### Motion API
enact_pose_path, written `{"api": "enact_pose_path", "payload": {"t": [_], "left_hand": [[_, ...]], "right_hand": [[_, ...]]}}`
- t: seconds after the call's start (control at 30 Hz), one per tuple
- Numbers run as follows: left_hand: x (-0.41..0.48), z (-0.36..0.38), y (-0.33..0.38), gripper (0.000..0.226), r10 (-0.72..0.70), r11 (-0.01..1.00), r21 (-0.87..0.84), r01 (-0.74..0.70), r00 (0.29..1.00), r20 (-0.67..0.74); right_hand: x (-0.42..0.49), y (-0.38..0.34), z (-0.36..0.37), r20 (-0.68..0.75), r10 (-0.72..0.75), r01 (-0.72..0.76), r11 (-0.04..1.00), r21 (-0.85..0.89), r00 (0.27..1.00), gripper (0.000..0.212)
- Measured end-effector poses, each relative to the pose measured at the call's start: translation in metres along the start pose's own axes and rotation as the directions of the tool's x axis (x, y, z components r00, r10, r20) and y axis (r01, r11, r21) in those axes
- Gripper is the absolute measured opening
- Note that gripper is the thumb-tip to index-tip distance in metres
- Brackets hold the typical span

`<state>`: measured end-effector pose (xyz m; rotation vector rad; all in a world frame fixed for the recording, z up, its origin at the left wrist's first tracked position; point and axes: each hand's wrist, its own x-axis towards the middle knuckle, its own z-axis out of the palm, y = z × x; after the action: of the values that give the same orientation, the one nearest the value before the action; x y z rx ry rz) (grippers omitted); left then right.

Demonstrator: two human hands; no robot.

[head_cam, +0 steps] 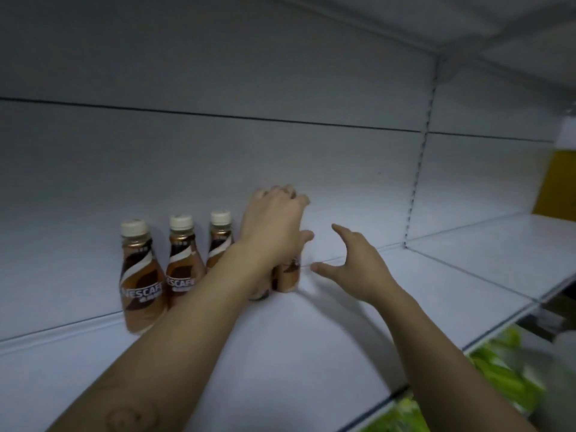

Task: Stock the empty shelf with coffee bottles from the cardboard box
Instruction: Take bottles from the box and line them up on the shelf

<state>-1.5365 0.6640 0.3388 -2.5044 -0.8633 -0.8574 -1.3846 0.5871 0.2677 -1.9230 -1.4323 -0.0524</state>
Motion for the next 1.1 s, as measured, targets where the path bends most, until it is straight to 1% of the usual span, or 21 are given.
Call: {"api": "enact_pose_path", "payload": {"t": [0.1,0.23,0.33,0.47,0.57,0.63,0.7,0.77,0.83,0.9,0.97,1.03,1.1], "left_hand": [[0.001,0.006,0.054,0.058,0.152,0.979,-0.141,-0.145,0.988,0.039],[0.000,0.024,0.136,0.060,0.309,0.908,-0.332,-0.256,0.944,0.117],[-0.003,0.041,0.206,0.063,0.445,0.835,-0.427,-0.347,0.883,0.152],[-0.018,0.068,0.306,0.064,0.607,0.736,-0.495,-0.463,0.774,0.179],[-0.041,0.095,0.376,0.063,0.704,0.662,-0.544,-0.516,0.677,0.213],[-0.059,0.118,0.415,0.063,0.747,0.620,-0.597,-0.509,0.617,0.248],[-0.080,0.146,0.448,0.063,0.770,0.598,-0.652,-0.466,0.560,0.305],[-0.102,0.175,0.476,0.064,0.774,0.604,-0.694,-0.392,0.497,0.392],[-0.125,0.207,0.501,0.063,0.775,0.616,-0.721,-0.318,0.407,0.483],[-0.149,0.241,0.524,0.063,0.768,0.635,-0.733,-0.245,0.302,0.565],[-0.172,0.277,0.543,0.060,0.752,0.658,-0.729,-0.189,0.209,0.625],[-0.196,0.312,0.563,0.060,0.737,0.676,-0.718,-0.166,0.137,0.662],[-0.221,0.347,0.582,0.073,0.718,0.695,-0.703,-0.150,0.087,0.691]], "right_hand": [[-0.027,0.030,-0.035,-0.054,0.079,-0.081,0.996,-0.045,0.995,0.095],[-0.082,0.086,-0.091,-0.142,0.215,-0.231,0.967,-0.105,0.966,0.095],[-0.136,0.136,-0.130,-0.221,0.339,-0.375,0.915,-0.149,0.914,0.095],[-0.218,0.206,-0.166,-0.278,0.514,-0.569,0.805,-0.171,0.811,0.090],[-0.283,0.257,-0.175,-0.289,0.665,-0.714,0.691,-0.112,0.688,0.091],[-0.322,0.288,-0.174,-0.282,0.750,-0.793,0.603,-0.081,0.599,0.091],[-0.356,0.318,-0.168,-0.244,0.819,-0.852,0.520,-0.071,0.520,0.091],[-0.387,0.346,-0.158,-0.182,0.880,-0.897,0.439,-0.040,0.439,0.090],[-0.418,0.373,-0.144,-0.101,0.928,-0.932,0.361,0.018,0.358,0.088],[-0.450,0.396,-0.128,0.007,0.968,-0.949,0.246,0.194,0.253,0.082],[-0.479,0.417,-0.106,0.125,0.982,-0.927,0.089,0.365,0.143,0.072],[-0.506,0.441,-0.077,0.225,0.973,-0.899,-0.061,0.434,0.043,0.063],[-0.525,0.467,-0.041,0.306,0.951,-0.858,-0.189,0.477,-0.039,0.056]]}}
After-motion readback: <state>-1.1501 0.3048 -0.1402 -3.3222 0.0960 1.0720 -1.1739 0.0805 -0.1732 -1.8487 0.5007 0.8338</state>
